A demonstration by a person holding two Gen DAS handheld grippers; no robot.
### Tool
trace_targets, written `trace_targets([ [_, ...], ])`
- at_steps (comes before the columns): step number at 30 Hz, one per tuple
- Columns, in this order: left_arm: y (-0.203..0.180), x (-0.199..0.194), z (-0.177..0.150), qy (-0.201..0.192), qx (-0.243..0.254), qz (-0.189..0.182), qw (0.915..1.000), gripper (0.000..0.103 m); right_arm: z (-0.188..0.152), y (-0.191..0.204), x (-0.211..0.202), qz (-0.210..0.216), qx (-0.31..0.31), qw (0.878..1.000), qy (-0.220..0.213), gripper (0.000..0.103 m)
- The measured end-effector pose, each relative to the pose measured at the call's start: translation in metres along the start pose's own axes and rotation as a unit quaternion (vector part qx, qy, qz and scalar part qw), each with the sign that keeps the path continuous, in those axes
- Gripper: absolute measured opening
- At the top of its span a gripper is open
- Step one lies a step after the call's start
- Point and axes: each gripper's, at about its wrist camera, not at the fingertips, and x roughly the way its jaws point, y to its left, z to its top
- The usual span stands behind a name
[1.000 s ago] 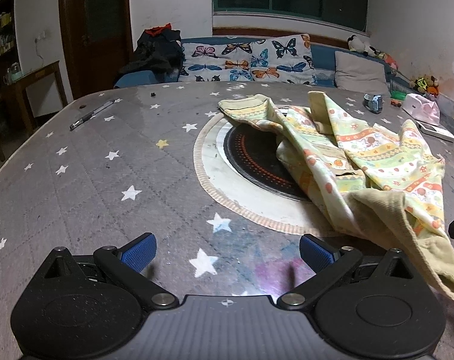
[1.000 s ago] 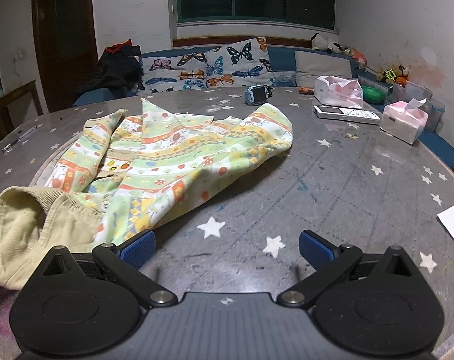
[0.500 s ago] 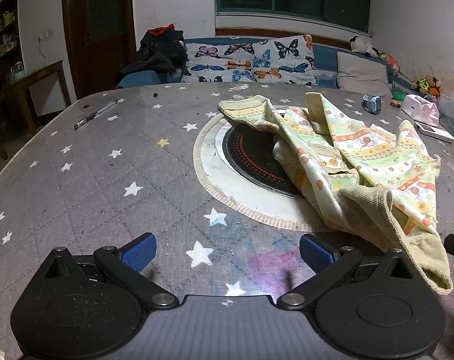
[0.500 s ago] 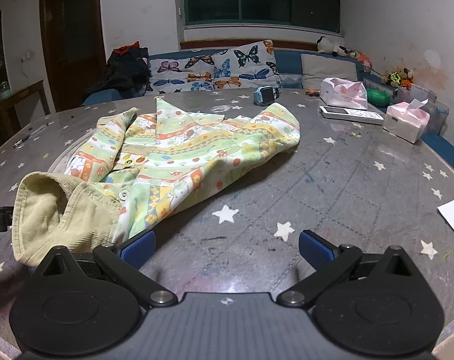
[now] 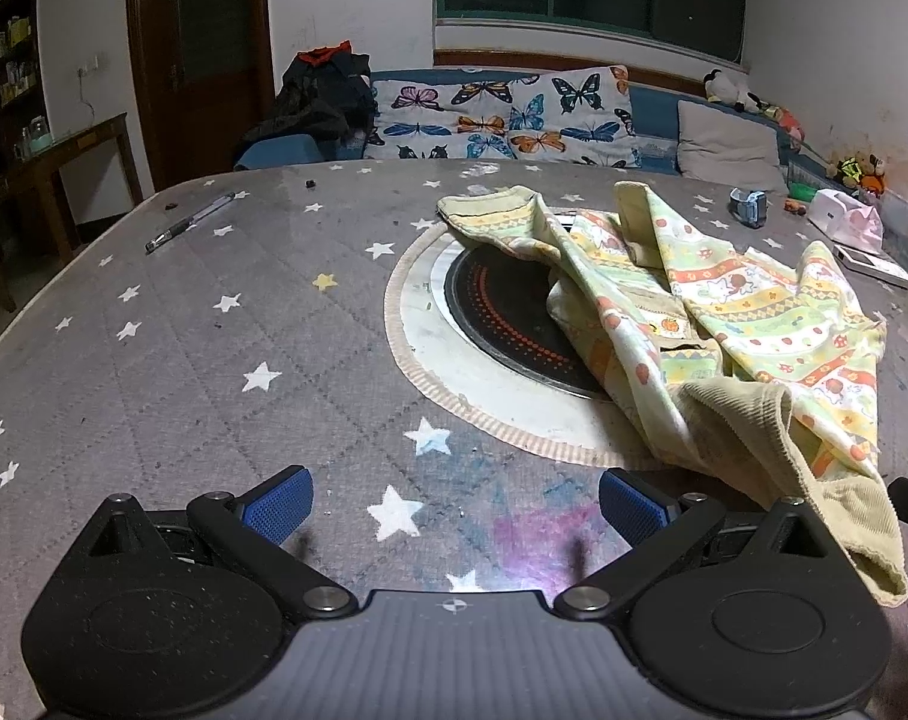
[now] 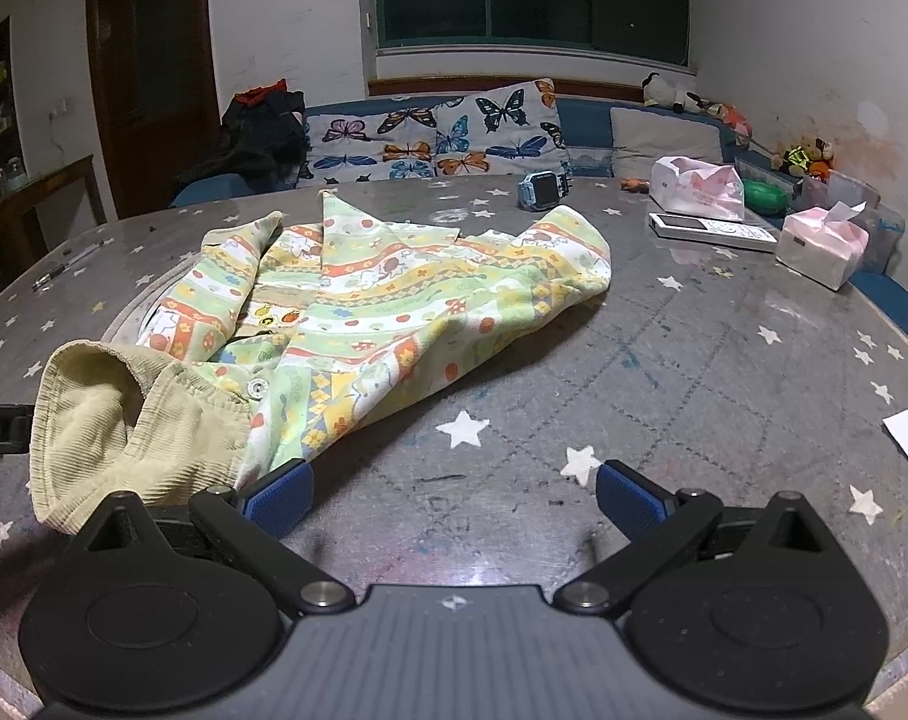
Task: Fold clothes
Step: 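Approach the crumpled striped shirt with both grippers open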
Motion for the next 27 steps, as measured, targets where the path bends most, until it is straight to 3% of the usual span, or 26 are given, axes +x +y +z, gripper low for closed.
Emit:
trace_targets([
  [12,-0.003,-0.006,-0.007,0.006,0.011,0.001,0.9999,0.103,-0.003,0.003,-0.003,0.004,-0.005,1.0,0.002,0.102],
  [27,-0.029,-0.018,-0.027,0.016,0.065,-0.017,0.9976,0.103,-0.013,0.014,-0.012,0.021,-0.033,0.999,0.012,0.102],
])
